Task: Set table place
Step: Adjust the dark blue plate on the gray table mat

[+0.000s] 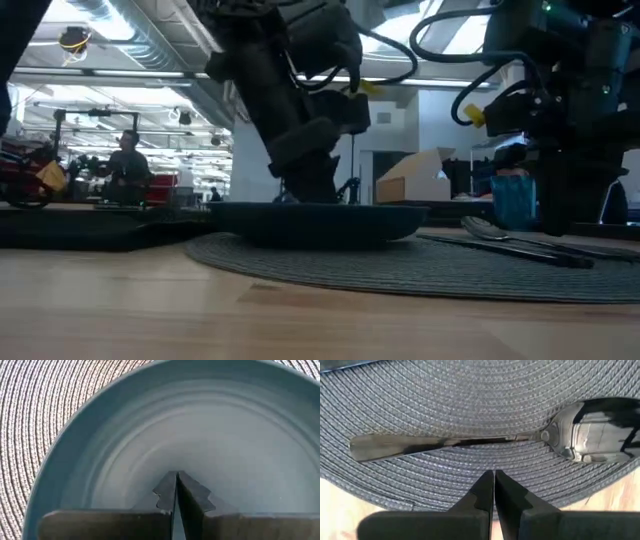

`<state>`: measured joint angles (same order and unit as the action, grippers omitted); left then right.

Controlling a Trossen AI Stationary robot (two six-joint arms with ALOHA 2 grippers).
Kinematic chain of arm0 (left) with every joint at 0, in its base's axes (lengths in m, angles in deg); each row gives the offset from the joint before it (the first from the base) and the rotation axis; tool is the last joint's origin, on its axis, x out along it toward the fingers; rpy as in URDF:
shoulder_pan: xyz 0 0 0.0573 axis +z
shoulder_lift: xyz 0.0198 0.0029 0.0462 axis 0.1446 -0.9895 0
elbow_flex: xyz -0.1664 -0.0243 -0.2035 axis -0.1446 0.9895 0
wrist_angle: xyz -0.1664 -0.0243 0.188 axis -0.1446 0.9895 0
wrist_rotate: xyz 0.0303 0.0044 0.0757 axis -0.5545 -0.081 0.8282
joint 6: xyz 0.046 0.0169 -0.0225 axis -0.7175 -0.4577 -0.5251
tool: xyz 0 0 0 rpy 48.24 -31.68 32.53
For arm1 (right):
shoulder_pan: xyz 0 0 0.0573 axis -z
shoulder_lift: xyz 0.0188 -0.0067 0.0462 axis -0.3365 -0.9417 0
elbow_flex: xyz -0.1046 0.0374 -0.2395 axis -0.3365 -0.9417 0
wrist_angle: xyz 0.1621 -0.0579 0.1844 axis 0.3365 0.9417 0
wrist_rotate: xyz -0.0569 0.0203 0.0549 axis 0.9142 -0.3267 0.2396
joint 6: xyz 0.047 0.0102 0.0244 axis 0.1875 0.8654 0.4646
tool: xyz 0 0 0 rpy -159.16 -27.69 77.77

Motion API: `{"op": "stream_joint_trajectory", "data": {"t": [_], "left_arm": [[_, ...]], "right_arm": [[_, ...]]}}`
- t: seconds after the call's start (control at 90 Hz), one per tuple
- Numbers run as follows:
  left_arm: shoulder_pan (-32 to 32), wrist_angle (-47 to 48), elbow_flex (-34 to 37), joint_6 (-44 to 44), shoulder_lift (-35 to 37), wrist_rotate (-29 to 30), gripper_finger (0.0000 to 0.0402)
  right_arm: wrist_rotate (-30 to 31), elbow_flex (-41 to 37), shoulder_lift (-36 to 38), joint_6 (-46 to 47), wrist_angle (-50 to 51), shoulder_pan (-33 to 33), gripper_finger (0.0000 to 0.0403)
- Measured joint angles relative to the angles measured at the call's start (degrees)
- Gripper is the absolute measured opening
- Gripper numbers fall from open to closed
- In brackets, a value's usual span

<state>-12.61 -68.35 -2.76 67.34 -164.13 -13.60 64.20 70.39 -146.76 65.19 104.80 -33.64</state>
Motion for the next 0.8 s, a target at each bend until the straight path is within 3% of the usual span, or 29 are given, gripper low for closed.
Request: {"op": "stream_joint_trajectory", "data": {"t": [0.8], "left_arm": [[1.5, -1.3, -1.0, -1.7, -0.2, -0.9, 0.0000]], "right_arm": [[-0.9, 0.0, 0.0, 0.5, -0.3, 0.0, 0.0000]]}}
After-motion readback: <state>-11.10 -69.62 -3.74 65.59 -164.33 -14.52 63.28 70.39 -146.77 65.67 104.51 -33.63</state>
